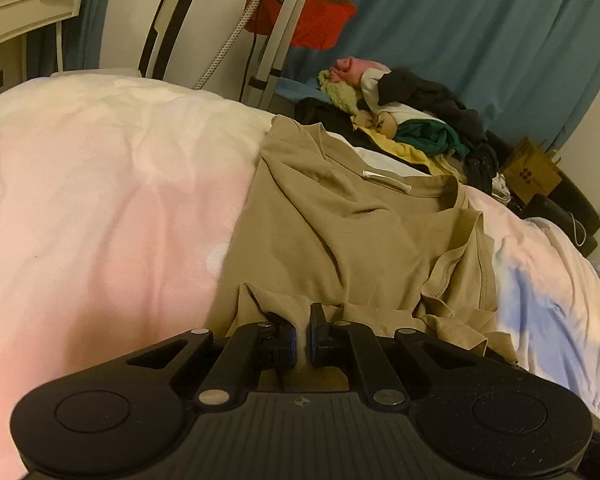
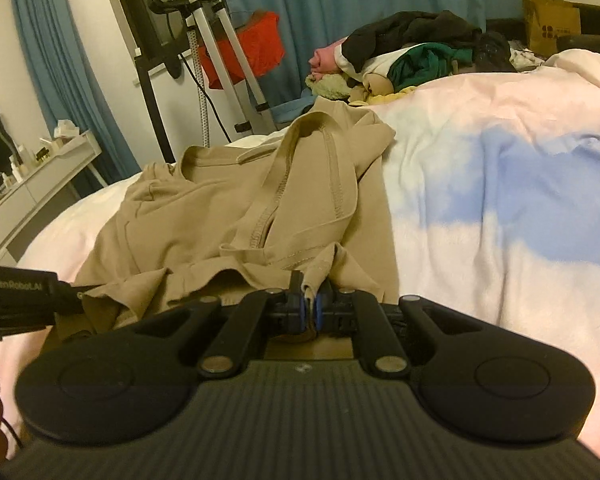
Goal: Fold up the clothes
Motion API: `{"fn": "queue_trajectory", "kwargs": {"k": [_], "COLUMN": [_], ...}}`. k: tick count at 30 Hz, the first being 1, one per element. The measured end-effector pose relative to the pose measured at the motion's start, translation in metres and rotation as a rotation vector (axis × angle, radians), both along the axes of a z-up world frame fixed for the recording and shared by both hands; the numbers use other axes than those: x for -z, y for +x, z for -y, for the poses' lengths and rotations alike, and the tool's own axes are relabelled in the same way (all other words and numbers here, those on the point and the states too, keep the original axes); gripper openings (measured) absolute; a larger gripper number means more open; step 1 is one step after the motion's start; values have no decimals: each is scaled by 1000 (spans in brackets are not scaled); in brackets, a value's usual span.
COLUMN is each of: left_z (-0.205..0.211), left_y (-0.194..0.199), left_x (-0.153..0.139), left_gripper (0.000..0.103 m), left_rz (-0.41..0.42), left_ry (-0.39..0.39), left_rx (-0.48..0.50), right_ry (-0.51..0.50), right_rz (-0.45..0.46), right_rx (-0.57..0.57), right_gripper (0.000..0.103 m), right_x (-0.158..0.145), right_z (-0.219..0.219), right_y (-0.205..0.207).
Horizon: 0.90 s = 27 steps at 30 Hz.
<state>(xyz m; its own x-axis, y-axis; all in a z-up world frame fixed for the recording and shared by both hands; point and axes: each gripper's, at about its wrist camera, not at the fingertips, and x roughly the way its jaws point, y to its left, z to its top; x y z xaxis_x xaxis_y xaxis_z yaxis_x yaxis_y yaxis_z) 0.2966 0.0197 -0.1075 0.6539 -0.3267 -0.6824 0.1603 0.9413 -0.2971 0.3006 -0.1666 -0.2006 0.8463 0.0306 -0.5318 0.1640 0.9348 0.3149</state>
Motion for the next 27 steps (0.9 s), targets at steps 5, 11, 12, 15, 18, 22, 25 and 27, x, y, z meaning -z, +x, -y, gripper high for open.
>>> {"fn": "queue_trajectory", "kwargs": {"k": [5,11,12,15,18,22,25,27], "left_z": [3,2,1,-6,-11,-20,-28,-36], "left_y": [-25,-80,-91,-122,-148,-161,-171,-170], "left_x": [-22,-65,-72,-91,-104,-100,-98,-84], "left_gripper": [28,83,91,99,99,99,99,99], "left_rz": [58,200,221,274,304,224,165,53], "left_ry": [50,81,79,70,76,19,-23,-90], "left_rx": [30,60,60,75,106,129,147,144], "right_ry": [-15,-46,-57,-96,-134,-143,-75,3], "right_rz": [11,123,159,244,276,263,229,189], "right_rx": [10,39,50,66,74,68,73,81], "right_gripper": [10,61,91,101,101,101,101,101], "right_x": [-17,-66,-74,-94,-105,-107,-101,-92], "right_z": [-5,-11,-12,-17,-22,-27,-25,-21], "right_y": [-10,-55,-67,-104,-132,-149,-156,-160]}}
